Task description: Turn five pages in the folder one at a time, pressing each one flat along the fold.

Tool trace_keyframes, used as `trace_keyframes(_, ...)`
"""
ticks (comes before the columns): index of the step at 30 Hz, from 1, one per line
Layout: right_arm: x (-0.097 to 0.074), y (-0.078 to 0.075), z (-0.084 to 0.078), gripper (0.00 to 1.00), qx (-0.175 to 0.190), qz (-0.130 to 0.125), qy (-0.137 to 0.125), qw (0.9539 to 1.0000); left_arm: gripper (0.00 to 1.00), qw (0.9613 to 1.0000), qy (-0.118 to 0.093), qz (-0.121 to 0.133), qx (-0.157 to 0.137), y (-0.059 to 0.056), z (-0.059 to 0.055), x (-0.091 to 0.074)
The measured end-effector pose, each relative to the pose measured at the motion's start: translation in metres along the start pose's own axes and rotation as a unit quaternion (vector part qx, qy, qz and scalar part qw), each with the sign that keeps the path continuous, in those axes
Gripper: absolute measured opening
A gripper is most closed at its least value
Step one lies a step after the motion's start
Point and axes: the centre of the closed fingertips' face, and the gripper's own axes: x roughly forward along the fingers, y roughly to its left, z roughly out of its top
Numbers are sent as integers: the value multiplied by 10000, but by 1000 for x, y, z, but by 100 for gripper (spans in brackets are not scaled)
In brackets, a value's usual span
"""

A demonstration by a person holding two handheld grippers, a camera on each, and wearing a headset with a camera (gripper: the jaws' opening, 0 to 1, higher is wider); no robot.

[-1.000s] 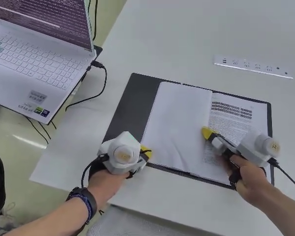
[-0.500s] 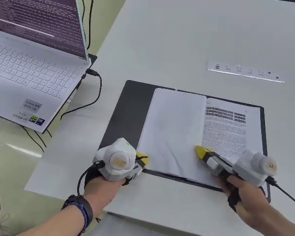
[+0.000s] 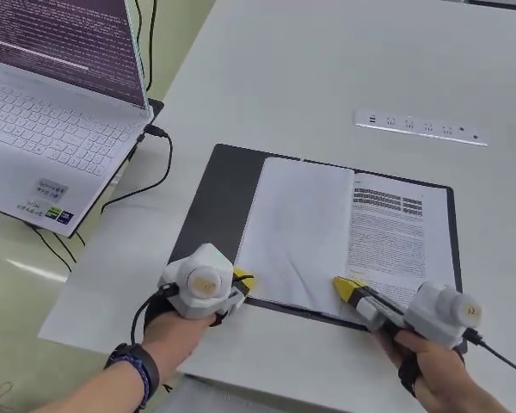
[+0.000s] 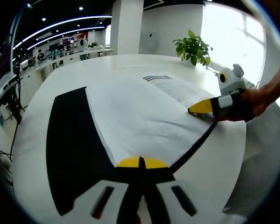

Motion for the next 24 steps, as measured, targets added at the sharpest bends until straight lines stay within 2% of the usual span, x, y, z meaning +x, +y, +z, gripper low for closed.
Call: trace_keyframes(24,-20,18,-27,0,-59,276,407,9988,0,10000,-49,29,-56,0,0,-3)
